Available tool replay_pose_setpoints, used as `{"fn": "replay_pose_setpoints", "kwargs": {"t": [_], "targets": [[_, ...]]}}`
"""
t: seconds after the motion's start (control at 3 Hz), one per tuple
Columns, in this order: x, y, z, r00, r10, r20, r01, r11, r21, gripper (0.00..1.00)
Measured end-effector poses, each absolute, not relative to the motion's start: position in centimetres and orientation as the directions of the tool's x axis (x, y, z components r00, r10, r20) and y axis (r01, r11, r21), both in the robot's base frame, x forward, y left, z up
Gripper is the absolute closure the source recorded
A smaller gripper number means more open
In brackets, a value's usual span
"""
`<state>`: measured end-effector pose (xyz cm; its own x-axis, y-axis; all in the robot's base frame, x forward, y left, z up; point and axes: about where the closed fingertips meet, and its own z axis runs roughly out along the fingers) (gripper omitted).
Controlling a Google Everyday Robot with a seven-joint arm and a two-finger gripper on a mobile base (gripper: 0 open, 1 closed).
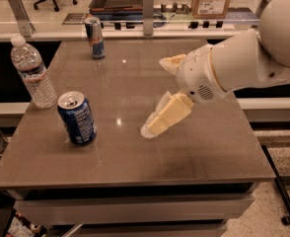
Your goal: Move pepsi can near redbull can
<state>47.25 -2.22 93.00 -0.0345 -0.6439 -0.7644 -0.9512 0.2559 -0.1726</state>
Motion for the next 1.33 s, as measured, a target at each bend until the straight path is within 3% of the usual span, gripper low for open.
{"fn": "replay_pose_setpoints", "kwargs": {"t": [1.33], "targets": [[48.2,9.3,91.9,0.017,-0.37,-0.929,-0.986,0.148,-0.077,0.0]]}}
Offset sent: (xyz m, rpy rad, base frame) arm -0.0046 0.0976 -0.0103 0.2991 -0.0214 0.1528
